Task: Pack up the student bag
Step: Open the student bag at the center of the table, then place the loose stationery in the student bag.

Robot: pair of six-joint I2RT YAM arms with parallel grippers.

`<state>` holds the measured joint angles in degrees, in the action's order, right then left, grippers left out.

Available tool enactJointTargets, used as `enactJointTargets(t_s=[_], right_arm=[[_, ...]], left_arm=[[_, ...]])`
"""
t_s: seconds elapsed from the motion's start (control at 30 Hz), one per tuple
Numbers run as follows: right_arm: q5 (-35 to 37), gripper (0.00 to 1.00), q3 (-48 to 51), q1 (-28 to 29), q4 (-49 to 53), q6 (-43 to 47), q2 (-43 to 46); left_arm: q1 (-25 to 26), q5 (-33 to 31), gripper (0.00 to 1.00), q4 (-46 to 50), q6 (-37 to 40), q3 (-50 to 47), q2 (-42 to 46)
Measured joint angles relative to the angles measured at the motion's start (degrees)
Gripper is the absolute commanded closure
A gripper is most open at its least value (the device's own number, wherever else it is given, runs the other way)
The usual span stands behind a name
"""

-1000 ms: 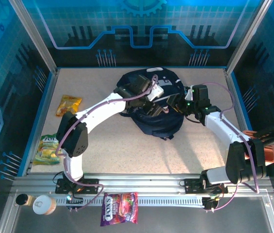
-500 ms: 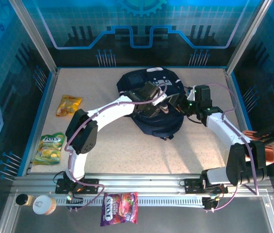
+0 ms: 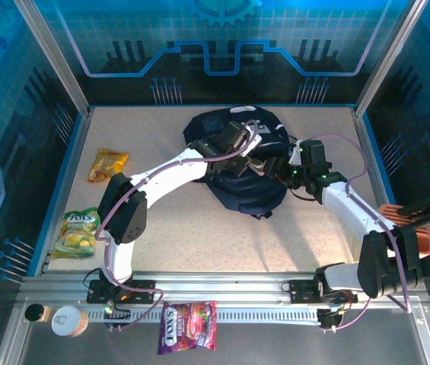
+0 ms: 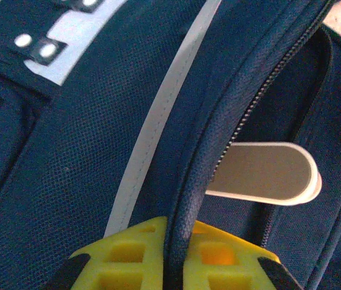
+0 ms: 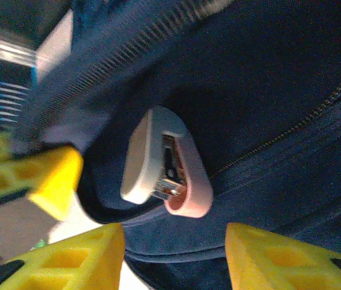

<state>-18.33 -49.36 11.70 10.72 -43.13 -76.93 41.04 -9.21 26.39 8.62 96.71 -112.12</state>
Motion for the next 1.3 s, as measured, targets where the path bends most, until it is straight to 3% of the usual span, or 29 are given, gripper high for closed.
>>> enactJointTargets(t_s=[0.23, 0.6, 0.9, 1.07, 1.17, 1.3], right_arm=[[1.68, 0.46, -9.14, 3.08, 3.30, 9.73, -6.84], [3.91, 0.60, -14.14, 3.32, 2.84, 9.92, -15.30], [0.83, 0.43, -12.74, 2.75, -0.22, 10.27, -14.69], [-0.04, 0.42, -12.00, 3.02, 1.88, 15.72, -13.46], [0.11, 0.46, -11.80, 3.19, 3.50, 18.64, -13.46], [1.03, 0.60, -11.80, 3.23, 4.37, 19.85, -13.51]], left_arm=[[-0.85, 0.98, 0.95, -1.42, -2.71, 0.00, 1.29], [-1.40, 2.67, 0.94, -1.42, -4.28, 0.00, 1.46], [-2.27, 3.93, 0.93, -1.40, -5.97, 0.00, 1.99], [-2.64, 4.55, 0.94, -1.40, -7.06, 0.00, 2.01], [-2.86, 5.03, 0.94, -1.38, -7.28, 0.00, 2.01], [-2.86, 5.42, 0.94, -1.27, -7.28, 0.00, 2.01]])
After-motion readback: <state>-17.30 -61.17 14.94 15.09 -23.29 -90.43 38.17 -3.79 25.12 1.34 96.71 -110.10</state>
